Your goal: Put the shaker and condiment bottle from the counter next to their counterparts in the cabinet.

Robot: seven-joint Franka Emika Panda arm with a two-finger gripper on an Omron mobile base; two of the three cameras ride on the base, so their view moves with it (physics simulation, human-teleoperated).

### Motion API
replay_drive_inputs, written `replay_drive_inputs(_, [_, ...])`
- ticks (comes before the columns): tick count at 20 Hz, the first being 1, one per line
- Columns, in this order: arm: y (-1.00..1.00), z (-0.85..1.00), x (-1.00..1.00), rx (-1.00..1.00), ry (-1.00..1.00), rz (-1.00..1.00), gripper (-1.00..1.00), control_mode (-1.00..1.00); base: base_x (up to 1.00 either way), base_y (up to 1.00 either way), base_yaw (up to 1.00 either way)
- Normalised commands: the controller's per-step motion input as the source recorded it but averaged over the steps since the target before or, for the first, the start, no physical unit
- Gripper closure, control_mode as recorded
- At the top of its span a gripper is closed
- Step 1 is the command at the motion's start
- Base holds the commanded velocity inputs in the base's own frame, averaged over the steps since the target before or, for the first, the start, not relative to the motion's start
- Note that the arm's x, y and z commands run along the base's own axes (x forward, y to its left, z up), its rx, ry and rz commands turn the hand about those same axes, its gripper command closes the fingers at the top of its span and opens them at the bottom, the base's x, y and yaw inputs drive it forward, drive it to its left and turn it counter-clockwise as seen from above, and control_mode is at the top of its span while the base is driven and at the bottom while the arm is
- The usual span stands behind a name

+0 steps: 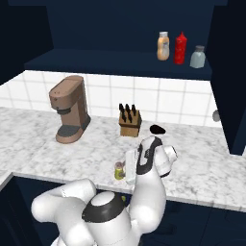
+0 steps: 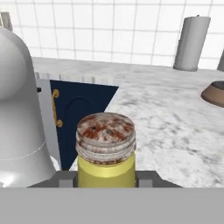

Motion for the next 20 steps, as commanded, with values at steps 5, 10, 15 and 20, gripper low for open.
replay_drive_inputs(5, [0.00,0.43,-0.15,-0.09,-0.12,-0.11,1.00,-1.00,0.00,0.00,0.00])
replay_drive_inputs(10, [0.00,0.18,-0.01,-0.13,-0.04,-0.30,1.00,-1.00,0.00,0.00,0.00])
replay_drive_inputs(15, [0.00,0.16,0.00,-0.09,-0.01,-0.35,1.00,-1.00,0.00,0.00,0.00])
replay_drive_inputs(20, [-0.01,0.19,0.00,-0.10,-0.05,-0.37,1.00,-1.00,0.00,0.00,0.00])
